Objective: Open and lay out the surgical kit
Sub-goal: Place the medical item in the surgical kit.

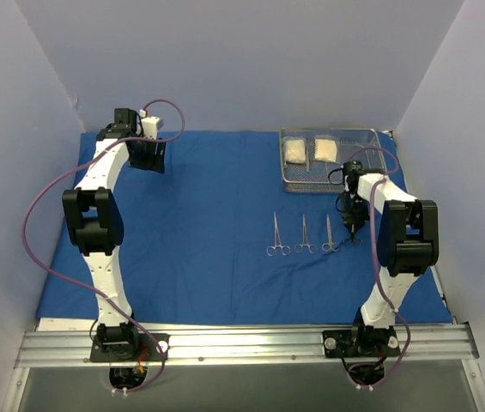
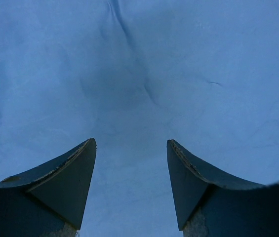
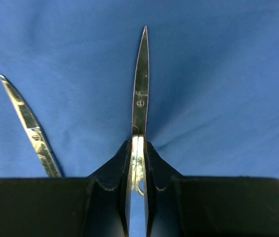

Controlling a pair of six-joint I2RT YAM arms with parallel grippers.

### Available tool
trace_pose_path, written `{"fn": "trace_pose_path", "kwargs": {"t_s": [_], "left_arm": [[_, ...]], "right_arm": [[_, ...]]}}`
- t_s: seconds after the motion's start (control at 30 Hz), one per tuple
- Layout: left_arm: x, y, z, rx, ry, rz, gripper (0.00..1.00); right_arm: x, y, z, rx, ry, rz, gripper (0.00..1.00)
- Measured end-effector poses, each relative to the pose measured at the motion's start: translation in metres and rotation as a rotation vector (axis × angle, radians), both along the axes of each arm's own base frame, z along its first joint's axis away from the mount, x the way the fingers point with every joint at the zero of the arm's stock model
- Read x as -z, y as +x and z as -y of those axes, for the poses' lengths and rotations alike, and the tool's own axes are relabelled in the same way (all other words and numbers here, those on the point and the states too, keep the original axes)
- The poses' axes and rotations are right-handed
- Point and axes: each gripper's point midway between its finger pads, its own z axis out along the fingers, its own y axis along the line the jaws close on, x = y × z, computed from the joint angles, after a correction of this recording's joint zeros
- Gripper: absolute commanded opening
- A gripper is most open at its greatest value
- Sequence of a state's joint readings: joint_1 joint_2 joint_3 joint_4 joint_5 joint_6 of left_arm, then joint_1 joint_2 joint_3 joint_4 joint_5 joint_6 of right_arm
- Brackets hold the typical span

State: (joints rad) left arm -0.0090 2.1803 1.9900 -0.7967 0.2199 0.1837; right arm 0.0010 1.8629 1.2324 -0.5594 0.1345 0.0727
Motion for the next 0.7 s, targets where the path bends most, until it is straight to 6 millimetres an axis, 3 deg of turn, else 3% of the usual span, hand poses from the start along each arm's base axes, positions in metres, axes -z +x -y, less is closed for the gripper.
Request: {"fn": "trace_pose_path", "kwargs": {"t_s": [0.23,0.53,0.7], "left_arm": [[0.005,-0.001,0.0,0.001,0.0,-0.004,0.68],[0.003,0.003,-0.003,-0.006,-0.001,0.014,0.68],[0.003,0.004,-0.017,-0.031,0.0,0.014,0.68]], "right_arm": [[0.013,-0.009,-0.001,-0.014,-0.021,-0.011,0.0],[0.013,-0.008,0.004,-0.033,-0.061,-0.009,0.25],[0.011,-0.008,0.007,-0.04,-0.086,-0.01,0.29]]}}
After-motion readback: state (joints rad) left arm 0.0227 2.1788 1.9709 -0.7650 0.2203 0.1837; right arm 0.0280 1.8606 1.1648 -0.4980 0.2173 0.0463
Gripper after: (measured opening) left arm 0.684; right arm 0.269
